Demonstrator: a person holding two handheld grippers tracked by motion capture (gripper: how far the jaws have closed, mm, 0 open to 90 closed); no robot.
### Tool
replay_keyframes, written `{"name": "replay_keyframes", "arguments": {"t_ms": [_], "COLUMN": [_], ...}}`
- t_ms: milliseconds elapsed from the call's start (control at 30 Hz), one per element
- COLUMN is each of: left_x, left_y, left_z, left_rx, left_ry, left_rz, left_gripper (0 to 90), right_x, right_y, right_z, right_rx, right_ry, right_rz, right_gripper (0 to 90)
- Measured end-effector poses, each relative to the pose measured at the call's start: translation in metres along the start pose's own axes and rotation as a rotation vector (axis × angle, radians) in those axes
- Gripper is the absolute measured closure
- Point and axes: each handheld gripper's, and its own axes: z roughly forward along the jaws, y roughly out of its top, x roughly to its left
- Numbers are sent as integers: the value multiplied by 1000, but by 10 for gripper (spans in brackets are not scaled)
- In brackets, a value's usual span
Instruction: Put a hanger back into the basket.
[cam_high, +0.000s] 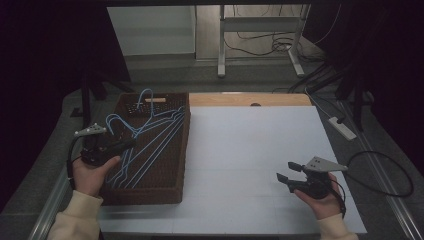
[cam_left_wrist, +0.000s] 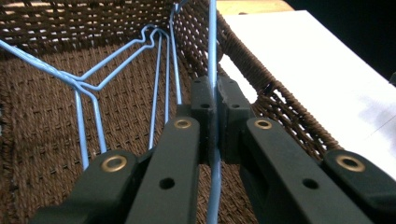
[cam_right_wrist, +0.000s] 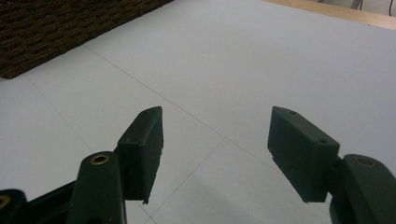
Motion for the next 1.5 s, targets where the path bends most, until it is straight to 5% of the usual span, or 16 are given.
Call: {"name": "replay_keyframes", "arguments": {"t_ms": [533, 900, 1033, 1167, 1500], "left_x": [10, 9, 8, 0, -27], "left_y": [-3, 0, 1, 2, -6], "left_z": [22, 33, 38, 34, 3], "left_rx": [142, 250, 268, 198, -11], "left_ry": [51, 143, 183, 236, 91], "left_rz": [-47, -41, -30, 43, 147], "left_gripper": [860, 853, 677, 496, 371], "right_x": [1, 1, 1, 1, 1], "right_y": [0, 0, 0, 0, 0], "right_z": [1, 1, 1, 1, 2], "right_rx": [5, 12, 11, 8, 16], "right_ry": [-2, 7, 8, 9, 8], "right_rz": [3, 1, 0, -1, 2], "right_gripper": [370, 369, 368, 368, 360]}}
